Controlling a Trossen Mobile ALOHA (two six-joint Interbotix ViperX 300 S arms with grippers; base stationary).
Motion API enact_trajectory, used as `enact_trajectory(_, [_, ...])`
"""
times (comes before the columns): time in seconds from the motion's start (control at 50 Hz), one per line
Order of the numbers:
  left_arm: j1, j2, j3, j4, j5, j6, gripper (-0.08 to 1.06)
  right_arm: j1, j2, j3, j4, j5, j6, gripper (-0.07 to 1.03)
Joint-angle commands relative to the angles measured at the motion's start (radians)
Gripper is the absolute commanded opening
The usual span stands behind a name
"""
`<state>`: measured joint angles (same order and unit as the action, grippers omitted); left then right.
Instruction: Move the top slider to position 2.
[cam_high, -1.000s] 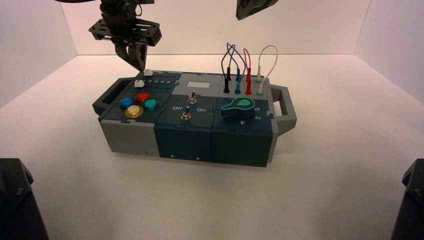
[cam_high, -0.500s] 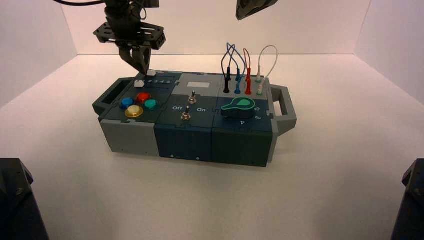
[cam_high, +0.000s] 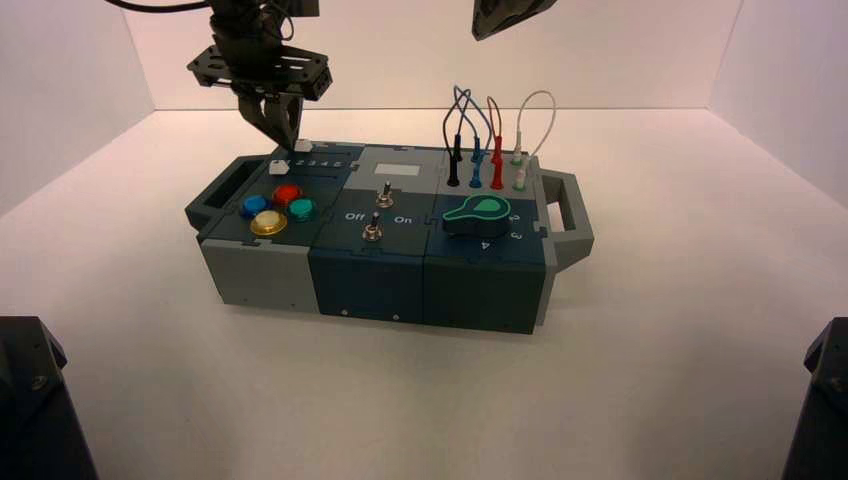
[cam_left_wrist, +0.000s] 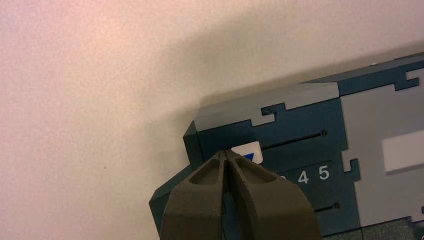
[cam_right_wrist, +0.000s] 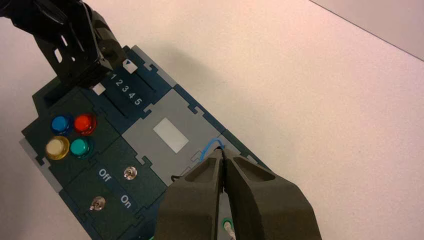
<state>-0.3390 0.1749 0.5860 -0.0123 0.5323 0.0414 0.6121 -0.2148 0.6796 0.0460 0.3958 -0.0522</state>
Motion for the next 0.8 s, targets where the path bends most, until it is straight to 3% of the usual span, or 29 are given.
enact_trajectory(0.02, [-0.015, -0.021, -0.017, 0.0, 0.005, 0.002, -0.03, 0.005, -0.011, -0.014, 0.005, -0.009, 0.0, -0.02])
enact_trajectory(0.64, [-0.023, -0.025, -0.017, 0.006, 0.011, 0.002, -0.03, 0.005, -0.011, -0.014, 0.005, -0.009, 0.0, -0.02])
enact_trajectory(0.8, [0.009, -0.035, -0.014, 0.014, 0.02, 0.002, -0.03, 0.005, -0.011, -0.012, 0.005, -0.006, 0.002, -0.02])
